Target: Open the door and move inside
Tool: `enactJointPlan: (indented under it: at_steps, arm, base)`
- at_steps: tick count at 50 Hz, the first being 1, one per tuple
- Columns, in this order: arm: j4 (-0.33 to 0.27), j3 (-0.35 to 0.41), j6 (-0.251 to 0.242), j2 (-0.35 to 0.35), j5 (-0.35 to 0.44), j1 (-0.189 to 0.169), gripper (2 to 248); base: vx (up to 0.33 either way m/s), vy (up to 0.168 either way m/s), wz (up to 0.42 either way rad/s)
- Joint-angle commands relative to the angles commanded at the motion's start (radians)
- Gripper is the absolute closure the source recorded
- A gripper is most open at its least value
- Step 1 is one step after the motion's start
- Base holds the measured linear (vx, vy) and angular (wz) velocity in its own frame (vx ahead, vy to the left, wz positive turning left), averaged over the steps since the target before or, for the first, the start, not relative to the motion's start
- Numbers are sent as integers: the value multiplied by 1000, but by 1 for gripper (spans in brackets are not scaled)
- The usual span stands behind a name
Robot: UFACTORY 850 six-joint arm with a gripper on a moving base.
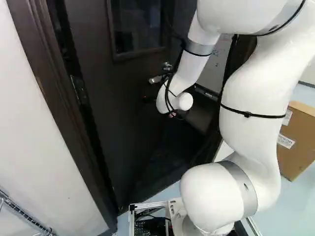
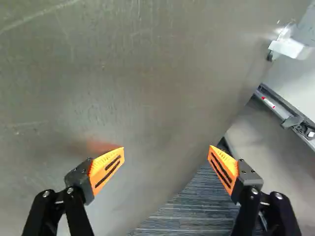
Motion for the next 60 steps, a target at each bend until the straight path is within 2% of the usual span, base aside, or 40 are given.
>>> enactJointPlan:
  at_steps: [60]
  arm:
    - [-14,-91,0,-77,0,104,3]
  base:
    - [0,0,0]
